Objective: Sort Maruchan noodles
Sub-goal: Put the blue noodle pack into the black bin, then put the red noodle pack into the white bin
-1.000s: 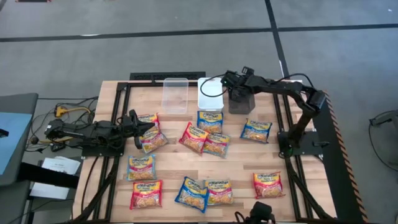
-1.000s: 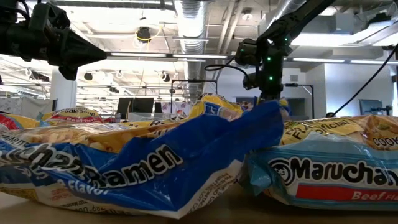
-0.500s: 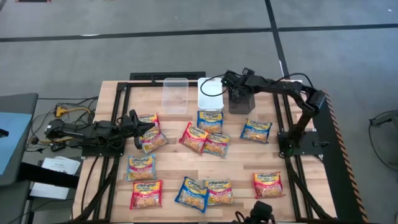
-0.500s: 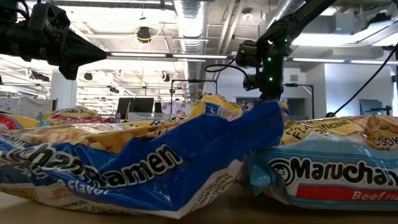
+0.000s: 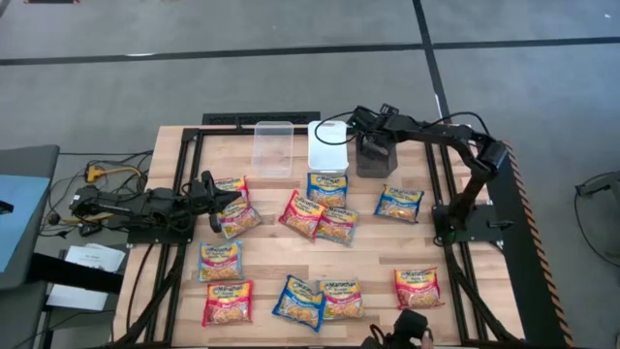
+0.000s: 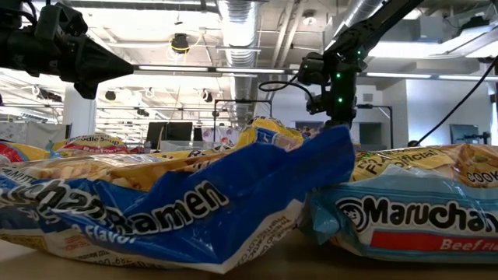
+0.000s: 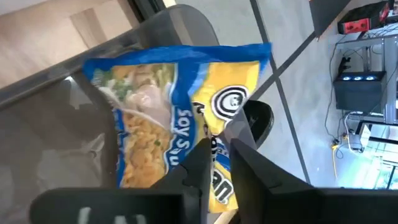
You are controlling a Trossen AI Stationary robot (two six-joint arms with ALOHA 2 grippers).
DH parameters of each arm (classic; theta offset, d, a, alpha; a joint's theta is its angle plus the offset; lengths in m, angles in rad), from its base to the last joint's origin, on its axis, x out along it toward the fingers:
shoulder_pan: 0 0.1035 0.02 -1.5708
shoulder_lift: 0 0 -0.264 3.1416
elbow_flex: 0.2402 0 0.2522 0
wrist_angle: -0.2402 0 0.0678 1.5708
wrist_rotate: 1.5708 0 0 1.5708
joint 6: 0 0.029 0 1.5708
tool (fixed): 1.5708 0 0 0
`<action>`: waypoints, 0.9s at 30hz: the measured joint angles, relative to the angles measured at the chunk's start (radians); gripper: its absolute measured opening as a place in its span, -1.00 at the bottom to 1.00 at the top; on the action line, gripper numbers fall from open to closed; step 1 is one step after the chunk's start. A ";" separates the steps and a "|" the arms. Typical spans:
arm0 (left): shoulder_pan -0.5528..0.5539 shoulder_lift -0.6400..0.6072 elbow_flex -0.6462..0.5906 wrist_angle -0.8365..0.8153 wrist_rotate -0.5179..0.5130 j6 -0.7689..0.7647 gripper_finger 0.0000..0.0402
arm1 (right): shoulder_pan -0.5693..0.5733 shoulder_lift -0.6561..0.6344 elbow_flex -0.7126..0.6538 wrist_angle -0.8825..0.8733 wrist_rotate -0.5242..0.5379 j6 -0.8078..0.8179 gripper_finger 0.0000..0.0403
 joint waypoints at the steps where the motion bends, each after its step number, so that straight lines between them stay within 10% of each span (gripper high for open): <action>1: 0.000 0.000 0.000 0.000 0.000 0.000 -1.00 | -0.001 0.000 0.000 0.000 0.000 0.000 -0.52; 14: 0.000 0.000 0.000 -0.016 0.002 0.000 -0.92 | 0.050 -0.004 0.108 -0.184 0.002 0.130 -0.24; 27: 0.000 0.000 0.000 0.088 -0.041 0.113 -0.25 | 0.187 -0.004 0.414 -0.535 0.001 0.365 -0.18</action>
